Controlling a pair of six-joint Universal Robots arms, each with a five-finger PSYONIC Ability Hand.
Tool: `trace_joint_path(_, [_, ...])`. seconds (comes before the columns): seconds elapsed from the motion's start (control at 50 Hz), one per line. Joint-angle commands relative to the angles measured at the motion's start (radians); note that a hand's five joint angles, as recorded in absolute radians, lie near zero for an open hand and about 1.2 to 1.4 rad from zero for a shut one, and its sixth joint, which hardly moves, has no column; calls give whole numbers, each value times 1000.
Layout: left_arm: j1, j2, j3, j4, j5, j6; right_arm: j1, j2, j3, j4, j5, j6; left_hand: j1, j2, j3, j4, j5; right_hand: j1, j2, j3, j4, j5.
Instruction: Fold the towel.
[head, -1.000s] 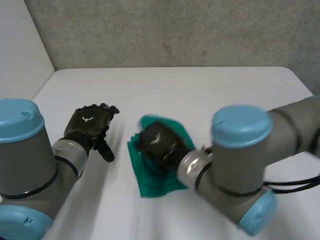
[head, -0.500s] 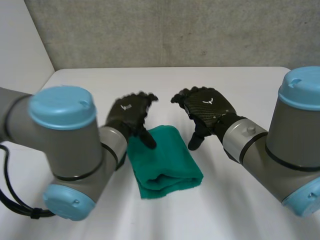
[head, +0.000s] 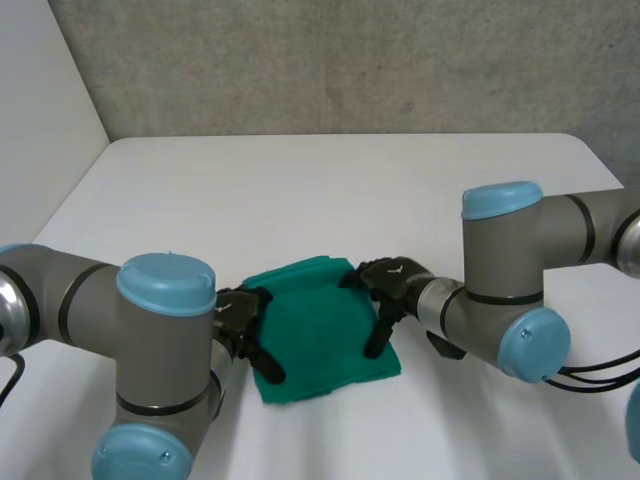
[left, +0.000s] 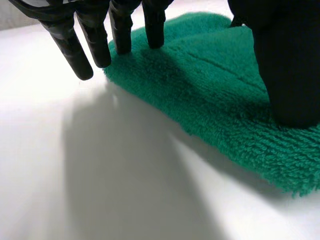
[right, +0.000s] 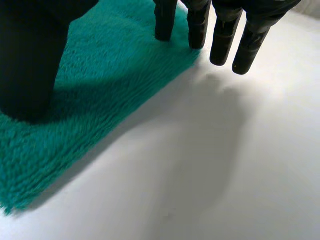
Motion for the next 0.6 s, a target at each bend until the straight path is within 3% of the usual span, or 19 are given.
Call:
trace_joint_path(0.02, [2, 90, 63, -6, 38, 1, -5, -168, 56, -87, 36, 12, -6, -4, -21, 0, -12, 28, -35, -37, -56, -49])
trace_joint_path(0.06, [18, 160, 105, -8, 55, 3, -8, -280, 93, -163, 81, 48, -6, -4, -21, 0, -12, 28, -35, -37, -56, -49])
trace_joint_path(0.14, [86, 255, 176, -38, 90, 9, -22, -358, 108, -206, 147, 88, -6, -4, -21, 0, -12, 28, -35, -37, -56, -49])
trace_joint_path(0.2, [144, 309, 230, -81, 135, 32, -83, -493, 117, -236, 325, 120, -6, -4, -21, 0, -12, 28, -35, -37, -56, -49])
trace_joint_path(0.28, [226, 349, 343, -188, 241, 53, -127, -549, 111, -230, 404, 109, -6, -4, -21, 0, -12, 28, -35, -37, -56, -49])
trace_joint_path(0.32, [269, 360, 391, -251, 290, 50, -150, -566, 105, -222, 416, 97, -26, -24, -42, -20, -33, 28, -35, -37, -56, -49])
trace_joint_path(0.4, [325, 377, 409, -287, 311, 52, -184, -573, 90, -191, 396, 56, -35, -33, -50, -29, -41, 28, -35, -37, -56, -49])
trace_joint_path(0.6, [341, 426, 396, -287, 311, 61, -183, -592, 90, -171, 349, 54, -44, -42, -59, -38, -50, 28, -35, -37, -56, -49])
